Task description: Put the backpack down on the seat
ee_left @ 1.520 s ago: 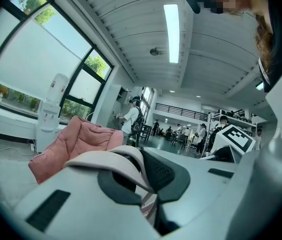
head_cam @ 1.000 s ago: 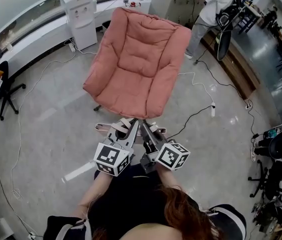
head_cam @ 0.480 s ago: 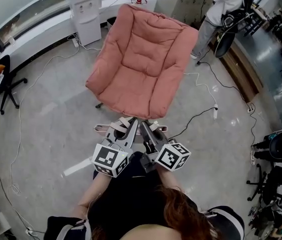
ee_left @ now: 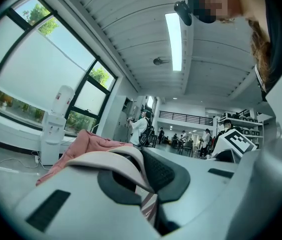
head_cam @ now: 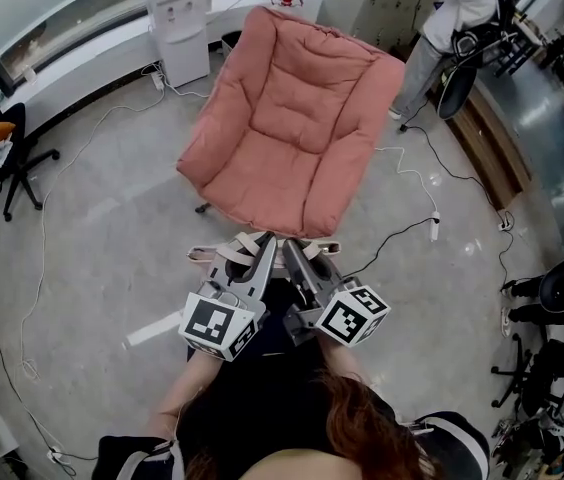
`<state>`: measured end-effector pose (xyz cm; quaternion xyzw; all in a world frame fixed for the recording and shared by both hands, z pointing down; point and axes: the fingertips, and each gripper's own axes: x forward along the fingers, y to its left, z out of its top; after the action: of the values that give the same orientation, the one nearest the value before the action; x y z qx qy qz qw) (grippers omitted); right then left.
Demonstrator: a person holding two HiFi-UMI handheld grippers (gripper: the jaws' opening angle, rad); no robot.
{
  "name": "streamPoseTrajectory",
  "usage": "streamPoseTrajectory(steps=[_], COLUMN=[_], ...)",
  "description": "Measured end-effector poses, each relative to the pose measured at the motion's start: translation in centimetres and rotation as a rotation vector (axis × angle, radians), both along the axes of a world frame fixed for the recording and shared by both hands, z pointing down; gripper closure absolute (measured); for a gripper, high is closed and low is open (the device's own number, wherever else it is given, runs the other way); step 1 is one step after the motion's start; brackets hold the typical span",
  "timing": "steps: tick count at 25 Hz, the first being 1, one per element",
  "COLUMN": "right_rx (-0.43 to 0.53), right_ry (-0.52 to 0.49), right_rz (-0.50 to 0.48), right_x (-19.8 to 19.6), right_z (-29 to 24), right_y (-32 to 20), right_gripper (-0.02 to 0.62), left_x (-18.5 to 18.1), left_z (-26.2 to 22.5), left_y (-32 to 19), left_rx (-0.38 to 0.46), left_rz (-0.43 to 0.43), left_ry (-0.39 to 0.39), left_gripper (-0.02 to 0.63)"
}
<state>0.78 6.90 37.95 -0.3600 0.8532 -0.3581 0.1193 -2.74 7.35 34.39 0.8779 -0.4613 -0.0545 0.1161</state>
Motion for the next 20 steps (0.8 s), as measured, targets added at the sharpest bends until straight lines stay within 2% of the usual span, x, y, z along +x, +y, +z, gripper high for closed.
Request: streamPoseTrajectory(steps=[11, 20], right_rx=[-0.043, -0.060], right_ry=[-0.009, -0.025], right_rz=[-0.041, -0.058], right_x=[-0.9, -1.9], right_z=[1.4, 2.0], right_y=[-1.2, -5.5], right_gripper=[0.551, 0.552], left_x=[-0.7, -1.6], left_z=[1.0, 1.4], left_y=[-1.5, -5.6], left_rx=[-0.024, -0.036], left_rz=[-0.025, -0.038], left_ry=[-0.020, -0.020], left_gripper=[0.588, 0.588])
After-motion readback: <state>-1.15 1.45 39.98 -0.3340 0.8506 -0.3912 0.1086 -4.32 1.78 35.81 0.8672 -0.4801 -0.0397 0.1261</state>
